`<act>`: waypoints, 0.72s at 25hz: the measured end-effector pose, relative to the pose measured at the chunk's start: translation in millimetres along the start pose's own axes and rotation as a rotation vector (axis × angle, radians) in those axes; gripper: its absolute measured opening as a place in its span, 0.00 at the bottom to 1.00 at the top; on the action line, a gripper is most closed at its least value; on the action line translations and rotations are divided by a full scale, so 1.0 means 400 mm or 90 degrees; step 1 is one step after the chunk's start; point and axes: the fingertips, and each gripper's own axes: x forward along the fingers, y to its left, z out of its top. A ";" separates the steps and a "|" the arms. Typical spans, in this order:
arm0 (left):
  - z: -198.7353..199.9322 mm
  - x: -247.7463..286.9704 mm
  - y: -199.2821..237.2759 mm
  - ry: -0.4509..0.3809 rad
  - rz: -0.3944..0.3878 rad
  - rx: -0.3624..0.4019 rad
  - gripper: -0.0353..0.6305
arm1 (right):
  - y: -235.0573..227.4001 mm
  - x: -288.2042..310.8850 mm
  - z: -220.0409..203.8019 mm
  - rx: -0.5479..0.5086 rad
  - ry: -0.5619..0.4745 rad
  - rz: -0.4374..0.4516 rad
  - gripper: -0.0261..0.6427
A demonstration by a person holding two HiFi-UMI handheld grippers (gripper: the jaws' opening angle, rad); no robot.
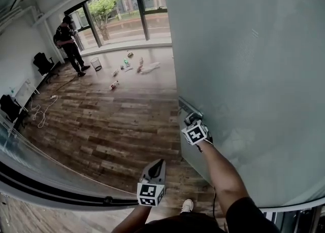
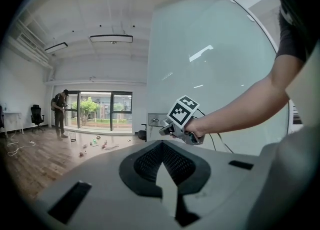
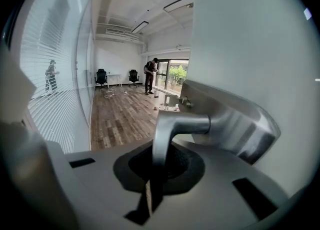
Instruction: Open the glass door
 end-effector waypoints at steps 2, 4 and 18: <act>0.002 0.037 0.000 0.002 0.009 -0.002 0.06 | -0.059 0.009 -0.002 0.004 0.009 -0.008 0.06; 0.004 0.062 -0.004 0.002 0.016 -0.003 0.06 | -0.111 0.013 -0.013 0.009 0.017 -0.017 0.06; -0.061 0.171 0.057 0.038 0.046 -0.039 0.06 | -0.490 0.081 -0.096 0.079 0.050 -0.102 0.06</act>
